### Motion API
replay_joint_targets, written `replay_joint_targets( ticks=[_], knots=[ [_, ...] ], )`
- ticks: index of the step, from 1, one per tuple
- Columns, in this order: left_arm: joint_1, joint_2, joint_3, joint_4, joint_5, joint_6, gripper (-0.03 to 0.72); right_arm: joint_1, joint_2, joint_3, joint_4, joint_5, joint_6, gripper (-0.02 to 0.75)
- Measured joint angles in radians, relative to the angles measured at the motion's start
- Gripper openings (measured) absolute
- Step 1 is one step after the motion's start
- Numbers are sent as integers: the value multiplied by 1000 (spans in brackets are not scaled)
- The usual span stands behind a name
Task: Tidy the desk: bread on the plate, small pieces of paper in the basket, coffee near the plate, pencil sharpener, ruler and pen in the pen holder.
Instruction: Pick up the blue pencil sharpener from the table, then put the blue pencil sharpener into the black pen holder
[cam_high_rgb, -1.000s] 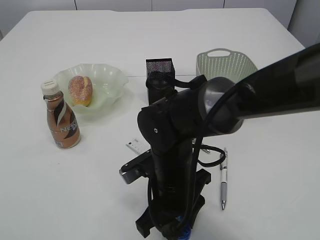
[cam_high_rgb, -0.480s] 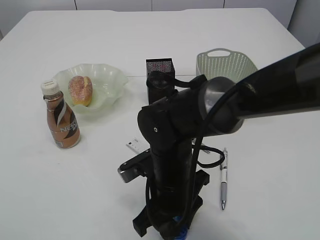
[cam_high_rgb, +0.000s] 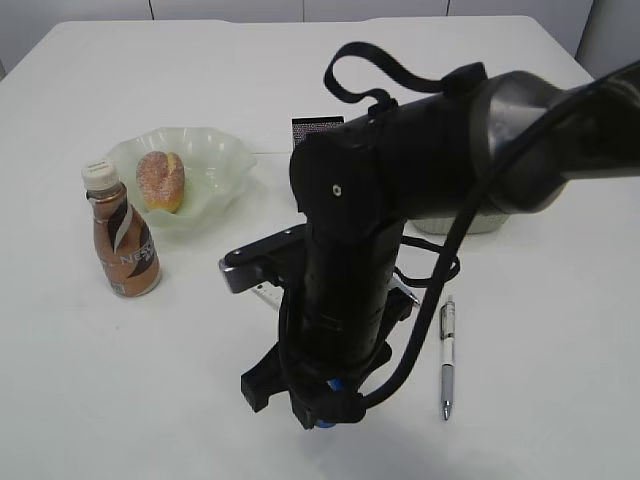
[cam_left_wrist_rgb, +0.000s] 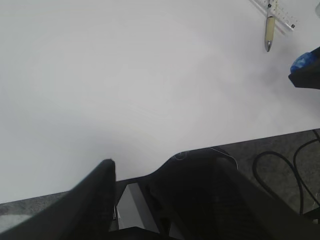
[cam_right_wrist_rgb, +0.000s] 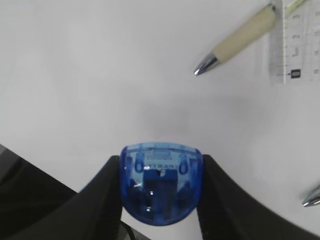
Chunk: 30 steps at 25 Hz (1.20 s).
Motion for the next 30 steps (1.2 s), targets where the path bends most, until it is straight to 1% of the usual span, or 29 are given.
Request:
replay_joint_targets(
  ticks=[4, 6, 13, 19, 21, 26, 30],
  knots=[
    [0, 0, 0, 13, 0, -2, 446, 0, -43, 0, -24, -48, 23, 340],
    [0, 0, 0, 17, 0, -1, 446, 0, -63, 0, -67, -87, 56, 340],
    [0, 0, 0, 19, 0, -2, 446, 0, -126, 0, -310, -218, 223, 340],
    [0, 0, 0, 19, 0, -2, 446, -3, -143, -13, -397, -310, 323, 340],
    [0, 0, 0, 20, 0, -2, 446, -13, -143, -31, -429, -329, 357, 340],
    [0, 0, 0, 21, 0, -2, 446, -50, -143, -85, -499, -347, 374, 340],
    [0, 0, 0, 22, 0, -2, 446, -104, -134, -142, -531, -337, 378, 340]
  ],
)
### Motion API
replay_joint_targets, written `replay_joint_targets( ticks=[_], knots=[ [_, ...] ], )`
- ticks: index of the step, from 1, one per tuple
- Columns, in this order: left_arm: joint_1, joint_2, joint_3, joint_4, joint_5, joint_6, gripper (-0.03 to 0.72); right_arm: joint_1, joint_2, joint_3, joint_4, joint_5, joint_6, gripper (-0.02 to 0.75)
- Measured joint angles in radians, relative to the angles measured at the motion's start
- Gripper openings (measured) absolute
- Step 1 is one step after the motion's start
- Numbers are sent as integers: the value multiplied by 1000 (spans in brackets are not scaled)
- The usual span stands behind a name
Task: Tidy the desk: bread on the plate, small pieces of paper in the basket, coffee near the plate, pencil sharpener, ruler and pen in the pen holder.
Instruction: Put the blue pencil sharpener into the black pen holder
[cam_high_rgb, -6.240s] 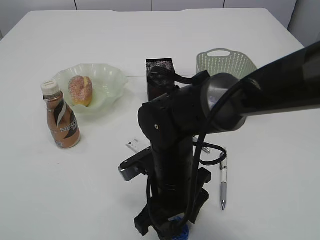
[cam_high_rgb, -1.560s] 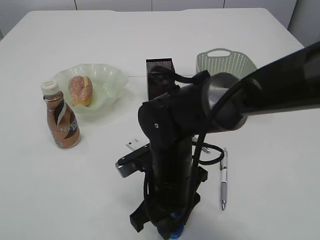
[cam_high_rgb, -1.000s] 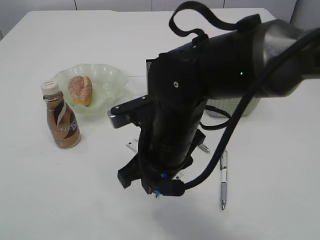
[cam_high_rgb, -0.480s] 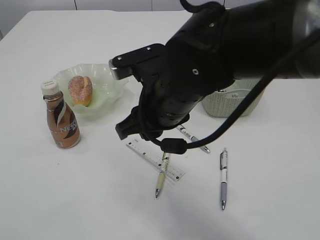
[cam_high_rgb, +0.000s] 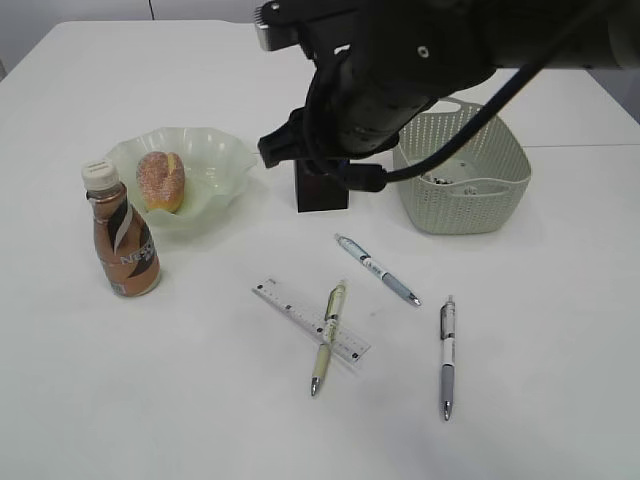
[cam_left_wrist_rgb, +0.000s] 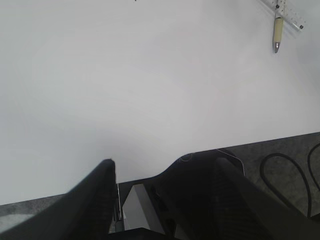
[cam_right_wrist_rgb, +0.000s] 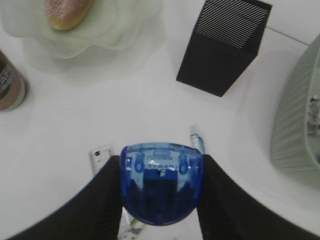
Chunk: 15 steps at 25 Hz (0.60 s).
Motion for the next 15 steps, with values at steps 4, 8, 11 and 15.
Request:
replay_joint_targets(
  ticks=[4, 8, 11, 15],
  knots=[
    [0, 0, 0, 6, 0, 0, 446, -57, 42, -64, -20, 13, 0, 340],
    [0, 0, 0, 25, 0, 0, 446, -89, 106, -151, -59, 4, 0, 340],
    [0, 0, 0, 33, 0, 0, 446, -98, 153, -210, -91, -44, 0, 340],
    [0, 0, 0, 40, 0, 0, 446, -115, 210, -280, -101, -85, 0, 340]
  ],
)
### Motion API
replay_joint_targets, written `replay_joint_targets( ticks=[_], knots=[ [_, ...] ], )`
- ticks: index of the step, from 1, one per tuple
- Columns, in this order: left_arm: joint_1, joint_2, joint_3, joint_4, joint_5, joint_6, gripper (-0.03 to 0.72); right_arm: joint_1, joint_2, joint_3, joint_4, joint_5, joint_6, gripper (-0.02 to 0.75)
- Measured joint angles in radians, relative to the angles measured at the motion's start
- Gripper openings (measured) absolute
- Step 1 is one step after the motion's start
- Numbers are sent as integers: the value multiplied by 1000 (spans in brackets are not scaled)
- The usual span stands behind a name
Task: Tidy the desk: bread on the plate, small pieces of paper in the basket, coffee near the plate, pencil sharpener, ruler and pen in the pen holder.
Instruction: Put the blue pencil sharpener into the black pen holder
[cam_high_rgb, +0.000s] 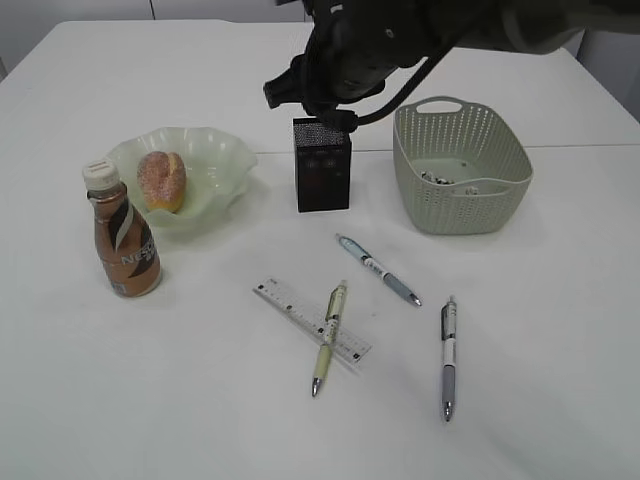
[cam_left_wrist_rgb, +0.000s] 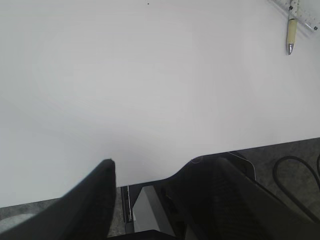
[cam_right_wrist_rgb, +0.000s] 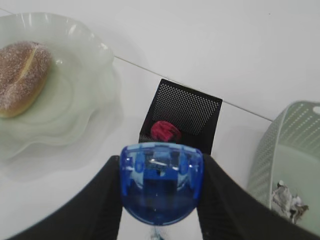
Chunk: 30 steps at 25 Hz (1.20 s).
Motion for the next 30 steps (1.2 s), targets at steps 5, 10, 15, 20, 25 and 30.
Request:
replay_joint_targets(
  ticks=[5, 10, 15, 20, 25, 30],
  knots=[
    [0, 0, 0, 5, 0, 0, 446, -49, 64, -49, 0, -54, 0, 340],
    [0, 0, 0, 7, 0, 0, 446, -82, 113, -65, 0, -150, 0, 340],
    [0, 0, 0, 8, 2, 0, 446, -90, 144, -67, -7, -256, 0, 340],
    [0, 0, 0, 8, 1, 0, 446, -108, 185, -67, -10, -302, 0, 340],
    [0, 0, 0, 8, 1, 0, 446, -126, 208, -67, -12, -344, 0, 340],
    [0, 0, 0, 8, 1, 0, 446, -128, 236, -76, -14, -387, 0, 340]
  ],
)
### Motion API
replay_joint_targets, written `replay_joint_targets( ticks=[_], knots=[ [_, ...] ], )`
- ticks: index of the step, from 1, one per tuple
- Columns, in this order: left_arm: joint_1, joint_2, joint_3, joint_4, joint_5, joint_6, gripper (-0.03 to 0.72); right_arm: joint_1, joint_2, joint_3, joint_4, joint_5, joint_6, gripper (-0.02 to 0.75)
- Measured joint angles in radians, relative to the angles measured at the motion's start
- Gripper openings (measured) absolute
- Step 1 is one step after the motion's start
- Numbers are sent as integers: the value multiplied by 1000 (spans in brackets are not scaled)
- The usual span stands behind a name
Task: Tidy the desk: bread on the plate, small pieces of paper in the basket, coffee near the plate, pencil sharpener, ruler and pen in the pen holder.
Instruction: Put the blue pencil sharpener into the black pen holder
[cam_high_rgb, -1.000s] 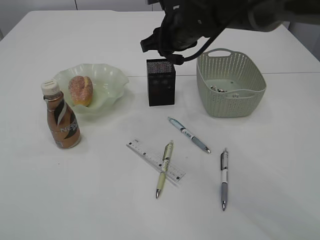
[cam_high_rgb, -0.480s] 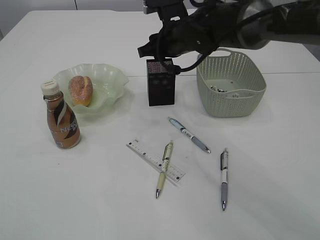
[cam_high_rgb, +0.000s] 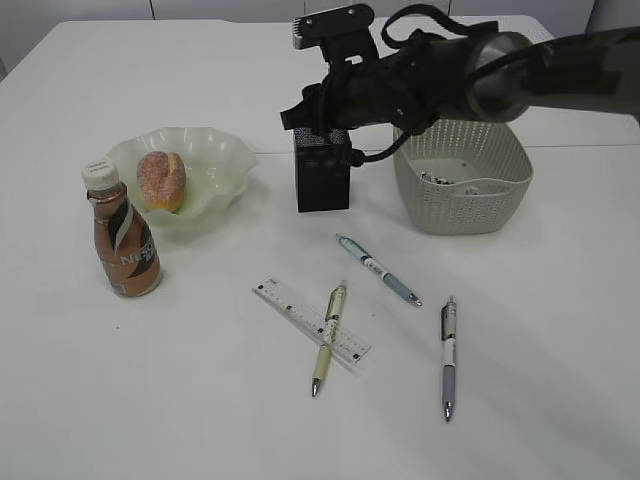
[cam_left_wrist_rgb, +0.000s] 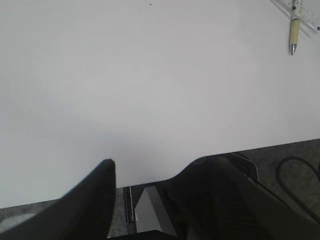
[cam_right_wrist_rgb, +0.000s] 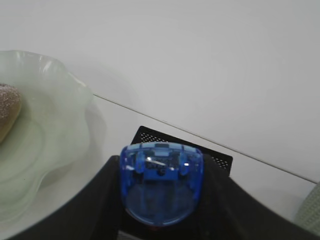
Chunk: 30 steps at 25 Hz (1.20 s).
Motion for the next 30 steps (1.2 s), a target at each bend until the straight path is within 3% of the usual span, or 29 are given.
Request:
replay_joint_targets(
  ticks=[30],
  knots=[
    [0, 0, 0, 8, 0, 0, 446, -1, 51, -3, -47, -90, 0, 342]
  ],
)
